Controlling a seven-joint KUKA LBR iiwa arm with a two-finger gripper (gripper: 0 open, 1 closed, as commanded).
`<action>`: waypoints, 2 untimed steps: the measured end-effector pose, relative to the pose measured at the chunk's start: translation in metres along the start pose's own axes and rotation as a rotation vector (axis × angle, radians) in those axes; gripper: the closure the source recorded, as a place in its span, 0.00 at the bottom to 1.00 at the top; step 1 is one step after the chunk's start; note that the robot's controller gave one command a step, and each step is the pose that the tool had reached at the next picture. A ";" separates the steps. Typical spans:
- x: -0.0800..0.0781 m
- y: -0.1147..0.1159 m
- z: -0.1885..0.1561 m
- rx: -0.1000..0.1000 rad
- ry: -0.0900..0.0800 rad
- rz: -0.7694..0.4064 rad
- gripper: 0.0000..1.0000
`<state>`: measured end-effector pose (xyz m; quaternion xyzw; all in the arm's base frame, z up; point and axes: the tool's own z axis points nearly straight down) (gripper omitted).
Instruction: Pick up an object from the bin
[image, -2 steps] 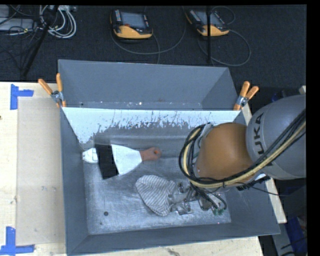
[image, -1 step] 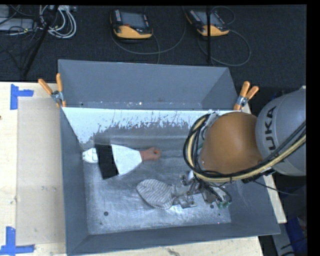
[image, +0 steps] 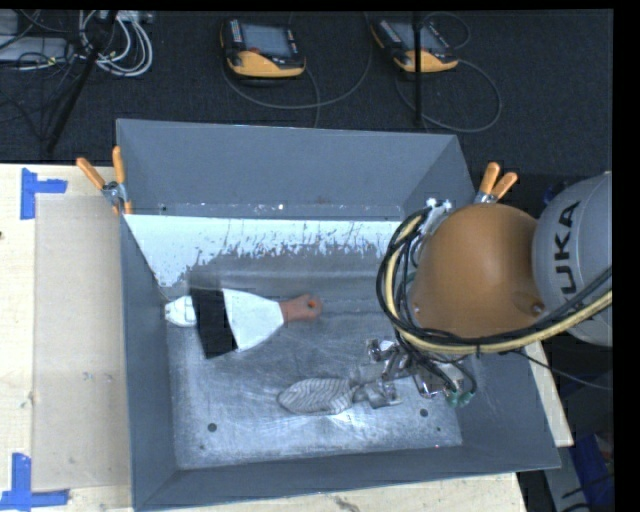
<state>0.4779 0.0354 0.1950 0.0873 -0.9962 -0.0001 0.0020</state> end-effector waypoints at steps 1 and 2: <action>-0.030 0.002 0.022 0.003 -0.016 -0.137 1.00; -0.002 0.064 -0.027 0.000 -0.003 -0.447 1.00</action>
Offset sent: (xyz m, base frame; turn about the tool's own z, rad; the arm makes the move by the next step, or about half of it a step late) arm -0.0087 0.0627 0.0277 -0.4478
